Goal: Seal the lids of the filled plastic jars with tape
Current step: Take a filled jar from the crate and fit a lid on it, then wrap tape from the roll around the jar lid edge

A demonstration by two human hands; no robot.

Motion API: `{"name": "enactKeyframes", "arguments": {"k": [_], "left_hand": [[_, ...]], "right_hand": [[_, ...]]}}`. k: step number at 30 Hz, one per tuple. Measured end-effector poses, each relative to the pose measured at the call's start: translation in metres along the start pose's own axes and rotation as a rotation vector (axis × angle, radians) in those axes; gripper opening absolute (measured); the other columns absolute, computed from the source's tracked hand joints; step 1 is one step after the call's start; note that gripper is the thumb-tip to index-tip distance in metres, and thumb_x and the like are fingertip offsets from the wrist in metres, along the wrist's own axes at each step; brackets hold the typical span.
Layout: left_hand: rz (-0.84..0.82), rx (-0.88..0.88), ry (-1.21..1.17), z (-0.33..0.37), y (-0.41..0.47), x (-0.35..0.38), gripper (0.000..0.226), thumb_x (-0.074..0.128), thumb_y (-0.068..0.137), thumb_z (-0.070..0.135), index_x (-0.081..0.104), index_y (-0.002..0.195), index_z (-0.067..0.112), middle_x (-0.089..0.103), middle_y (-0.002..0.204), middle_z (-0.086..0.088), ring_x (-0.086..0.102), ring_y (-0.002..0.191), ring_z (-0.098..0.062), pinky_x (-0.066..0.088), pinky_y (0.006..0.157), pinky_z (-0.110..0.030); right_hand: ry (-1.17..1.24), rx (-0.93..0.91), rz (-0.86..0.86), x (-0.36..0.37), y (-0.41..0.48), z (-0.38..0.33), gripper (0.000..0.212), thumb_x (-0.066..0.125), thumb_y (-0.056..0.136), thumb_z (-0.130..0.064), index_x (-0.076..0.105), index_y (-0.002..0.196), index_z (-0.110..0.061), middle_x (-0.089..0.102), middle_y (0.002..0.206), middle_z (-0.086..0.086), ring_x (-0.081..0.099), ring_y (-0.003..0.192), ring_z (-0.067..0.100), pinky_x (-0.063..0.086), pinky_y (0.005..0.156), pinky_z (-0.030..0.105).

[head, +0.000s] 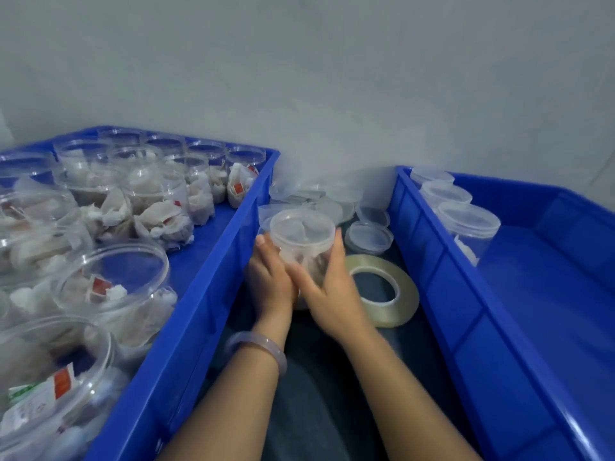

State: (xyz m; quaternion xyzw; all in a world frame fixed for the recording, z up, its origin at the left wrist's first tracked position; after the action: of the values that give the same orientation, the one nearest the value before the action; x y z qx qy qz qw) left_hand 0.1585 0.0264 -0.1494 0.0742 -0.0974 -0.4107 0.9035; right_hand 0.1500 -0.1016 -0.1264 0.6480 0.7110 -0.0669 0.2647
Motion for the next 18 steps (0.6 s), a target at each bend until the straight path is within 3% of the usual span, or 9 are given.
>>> {"name": "enactKeyframes", "arguments": {"k": [2, 4, 7, 10, 13, 15, 17, 18], "left_hand": [[-0.014, -0.006, 0.056, 0.001, -0.002, -0.001, 0.050, 0.023, 0.103, 0.041, 0.055, 0.069, 0.021, 0.059, 0.066, 0.006, 0.056, 0.062, -0.010, 0.040, 0.054, -0.022], [0.017, 0.017, 0.129, 0.005, -0.003, -0.005, 0.042, 0.025, 0.102, 0.039, 0.051, 0.077, 0.017, 0.055, 0.071, 0.004, 0.050, 0.061, -0.011, 0.036, 0.055, -0.024], [0.122, -0.012, 0.218, 0.006, -0.011, -0.021, 0.024, 0.039, 0.100, 0.032, 0.041, 0.082, 0.015, 0.049, 0.075, 0.003, 0.044, 0.064, -0.014, 0.028, 0.052, -0.028], [0.060, 0.127, 0.224, 0.017, -0.028, -0.024, 0.038, 0.049, 0.096, 0.031, 0.036, 0.061, 0.024, 0.046, 0.053, 0.009, 0.041, 0.051, -0.003, 0.028, 0.046, -0.021], [-0.211, 0.264, 0.231, 0.026, -0.050, -0.006, 0.039, 0.051, 0.089, 0.034, 0.046, 0.053, 0.020, 0.051, 0.048, 0.010, 0.046, 0.047, -0.005, 0.041, 0.049, -0.022], [-0.398, 0.209, 0.293, 0.018, -0.062, 0.007, 0.012, 0.058, 0.088, 0.028, 0.067, 0.087, 0.019, 0.065, 0.076, 0.012, 0.061, 0.063, -0.003, 0.054, 0.066, -0.032], [-0.565, 0.166, 0.345, 0.011, -0.070, 0.020, 0.047, 0.063, 0.085, 0.023, 0.054, 0.131, 0.024, 0.061, 0.107, 0.015, 0.062, 0.085, 0.006, 0.054, 0.078, -0.026], [-0.652, 0.125, 0.298, 0.008, -0.074, 0.025, 0.062, 0.062, 0.083, 0.025, 0.042, 0.141, 0.026, 0.058, 0.115, 0.015, 0.061, 0.093, 0.006, 0.053, 0.082, -0.022]], "right_hand": [[-0.173, 0.013, 0.013, -0.008, -0.010, 0.015, 0.086, 0.051, 0.090, -0.053, 0.008, 0.153, -0.015, 0.027, 0.155, -0.003, 0.026, 0.142, 0.013, 0.023, 0.113, 0.028], [-0.439, 0.035, 0.120, -0.035, -0.012, 0.028, 0.061, 0.047, 0.093, -0.043, 0.035, 0.145, -0.012, 0.039, 0.149, 0.003, 0.032, 0.137, 0.017, 0.022, 0.115, 0.034], [-0.773, 0.134, -0.006, -0.044, -0.020, 0.049, 0.049, 0.049, 0.087, -0.035, 0.050, 0.130, -0.014, 0.046, 0.140, 0.004, 0.036, 0.132, 0.020, 0.015, 0.117, 0.040], [-0.787, 0.144, -0.038, -0.041, -0.028, 0.056, 0.046, 0.051, 0.089, -0.038, 0.053, 0.128, -0.013, 0.047, 0.139, 0.004, 0.037, 0.132, 0.020, 0.012, 0.117, 0.038], [-0.676, 0.129, 0.040, -0.049, -0.031, 0.051, 0.042, 0.056, 0.089, -0.038, 0.056, 0.124, -0.014, 0.056, 0.128, 0.002, 0.044, 0.124, 0.020, 0.021, 0.114, 0.037], [-0.517, 0.131, 0.089, -0.054, -0.037, 0.048, 0.040, 0.060, 0.088, -0.036, 0.058, 0.121, -0.015, 0.060, 0.119, 0.001, 0.046, 0.119, 0.020, 0.029, 0.108, 0.038], [-0.369, 0.099, 0.118, -0.055, -0.047, 0.041, 0.035, 0.059, 0.087, -0.035, 0.060, 0.118, -0.019, 0.060, 0.112, -0.005, 0.047, 0.114, 0.017, 0.034, 0.104, 0.040], [-0.313, 0.085, 0.123, -0.054, -0.051, 0.038, 0.033, 0.058, 0.087, -0.036, 0.060, 0.116, -0.021, 0.058, 0.108, -0.010, 0.047, 0.112, 0.015, 0.035, 0.102, 0.041]]}}
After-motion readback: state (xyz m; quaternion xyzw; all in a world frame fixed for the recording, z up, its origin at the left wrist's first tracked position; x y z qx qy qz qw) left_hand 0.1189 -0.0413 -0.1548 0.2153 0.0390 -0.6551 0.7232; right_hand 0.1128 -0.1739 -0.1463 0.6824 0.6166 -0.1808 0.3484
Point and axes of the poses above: each hand's wrist, its own y-axis towards the middle knuckle, its own x-axis out of the palm, z = x × y, the point moved 8 cm from there along y, towards the middle knuckle
